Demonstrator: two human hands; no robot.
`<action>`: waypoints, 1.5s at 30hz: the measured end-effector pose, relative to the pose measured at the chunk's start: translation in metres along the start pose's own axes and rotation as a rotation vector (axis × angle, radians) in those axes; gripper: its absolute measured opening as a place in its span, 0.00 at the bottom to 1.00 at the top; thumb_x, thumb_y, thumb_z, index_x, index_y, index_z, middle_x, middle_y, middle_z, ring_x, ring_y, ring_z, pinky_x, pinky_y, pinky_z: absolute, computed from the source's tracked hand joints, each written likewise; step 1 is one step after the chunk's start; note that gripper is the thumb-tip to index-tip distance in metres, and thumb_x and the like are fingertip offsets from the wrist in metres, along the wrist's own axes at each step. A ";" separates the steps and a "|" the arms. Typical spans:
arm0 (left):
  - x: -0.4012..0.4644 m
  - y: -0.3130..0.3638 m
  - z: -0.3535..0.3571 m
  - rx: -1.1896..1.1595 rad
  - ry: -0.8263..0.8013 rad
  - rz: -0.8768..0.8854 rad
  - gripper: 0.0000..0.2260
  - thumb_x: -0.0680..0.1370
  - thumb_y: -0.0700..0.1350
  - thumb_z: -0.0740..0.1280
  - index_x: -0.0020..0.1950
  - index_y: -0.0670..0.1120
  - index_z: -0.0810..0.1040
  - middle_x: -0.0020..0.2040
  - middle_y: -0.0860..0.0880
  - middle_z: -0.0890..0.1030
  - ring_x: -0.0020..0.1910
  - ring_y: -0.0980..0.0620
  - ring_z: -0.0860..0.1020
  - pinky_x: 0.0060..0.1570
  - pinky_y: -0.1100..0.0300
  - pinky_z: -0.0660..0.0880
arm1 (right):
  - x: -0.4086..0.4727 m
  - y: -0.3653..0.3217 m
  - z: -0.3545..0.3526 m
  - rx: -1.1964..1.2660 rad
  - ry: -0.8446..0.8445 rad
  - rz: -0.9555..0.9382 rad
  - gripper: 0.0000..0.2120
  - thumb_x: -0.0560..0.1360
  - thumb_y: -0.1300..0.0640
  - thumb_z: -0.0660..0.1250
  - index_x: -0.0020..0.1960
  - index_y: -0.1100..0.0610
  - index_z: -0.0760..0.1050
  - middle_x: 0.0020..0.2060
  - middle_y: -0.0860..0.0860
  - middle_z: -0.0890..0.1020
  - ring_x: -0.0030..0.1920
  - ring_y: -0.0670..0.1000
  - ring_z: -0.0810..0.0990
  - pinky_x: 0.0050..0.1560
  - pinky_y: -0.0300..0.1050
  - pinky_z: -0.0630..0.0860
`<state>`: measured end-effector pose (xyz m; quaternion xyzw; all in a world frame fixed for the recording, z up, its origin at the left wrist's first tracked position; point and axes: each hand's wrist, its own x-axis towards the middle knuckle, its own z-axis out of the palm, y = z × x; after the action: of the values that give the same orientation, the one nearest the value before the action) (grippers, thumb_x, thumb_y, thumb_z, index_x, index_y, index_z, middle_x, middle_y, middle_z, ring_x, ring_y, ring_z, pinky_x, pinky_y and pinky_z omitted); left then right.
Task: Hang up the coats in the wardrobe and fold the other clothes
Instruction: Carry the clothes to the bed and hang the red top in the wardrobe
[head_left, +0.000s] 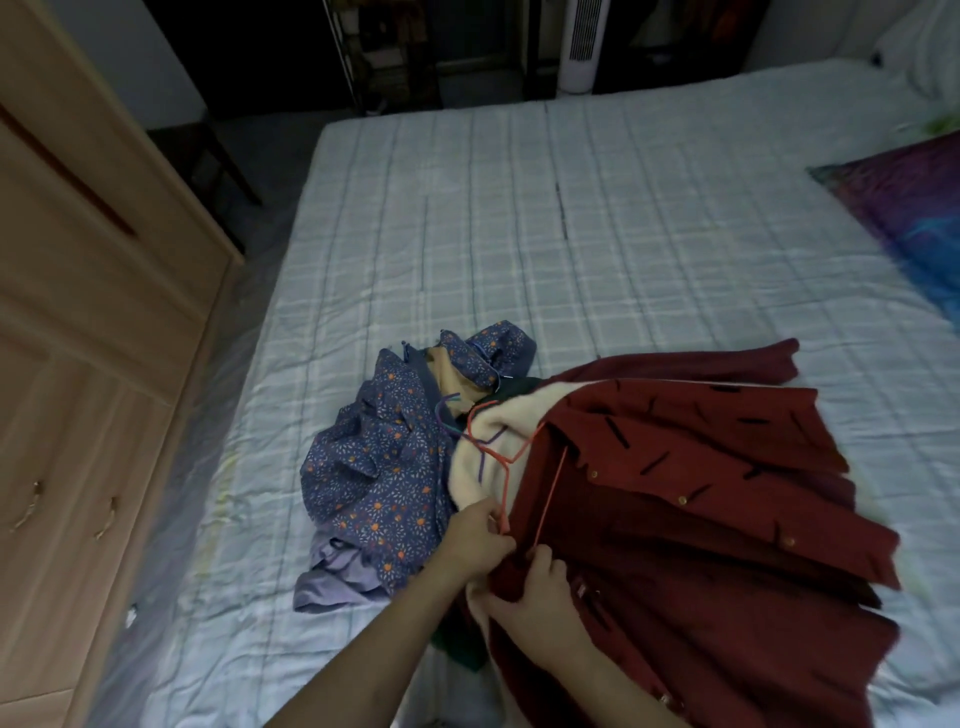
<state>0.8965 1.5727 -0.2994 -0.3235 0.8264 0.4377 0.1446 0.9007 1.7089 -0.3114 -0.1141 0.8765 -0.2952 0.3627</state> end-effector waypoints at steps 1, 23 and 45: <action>-0.007 0.005 0.000 -0.019 -0.010 0.016 0.12 0.68 0.38 0.71 0.35 0.51 0.70 0.29 0.54 0.72 0.27 0.60 0.68 0.30 0.70 0.65 | -0.003 -0.004 0.004 -0.006 0.033 0.033 0.44 0.61 0.31 0.70 0.65 0.56 0.61 0.56 0.54 0.69 0.58 0.58 0.73 0.57 0.50 0.69; 0.013 0.216 0.075 0.746 -0.098 1.109 0.11 0.77 0.44 0.64 0.59 0.47 0.75 0.57 0.45 0.79 0.60 0.41 0.76 0.65 0.45 0.66 | -0.191 0.140 -0.218 0.158 0.266 -0.102 0.33 0.65 0.71 0.56 0.64 0.45 0.64 0.57 0.41 0.77 0.58 0.31 0.73 0.61 0.27 0.65; -0.125 0.407 -0.207 0.631 0.581 1.434 0.08 0.81 0.52 0.56 0.59 0.56 0.70 0.56 0.56 0.76 0.49 0.47 0.79 0.42 0.46 0.78 | -0.189 -0.021 -0.453 -0.402 1.339 -0.515 0.09 0.73 0.67 0.68 0.53 0.60 0.76 0.46 0.57 0.79 0.46 0.58 0.78 0.48 0.47 0.70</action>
<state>0.7301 1.6210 0.1413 0.2366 0.9201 0.0708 -0.3040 0.7164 1.9670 0.0638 -0.1758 0.8927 -0.2109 -0.3573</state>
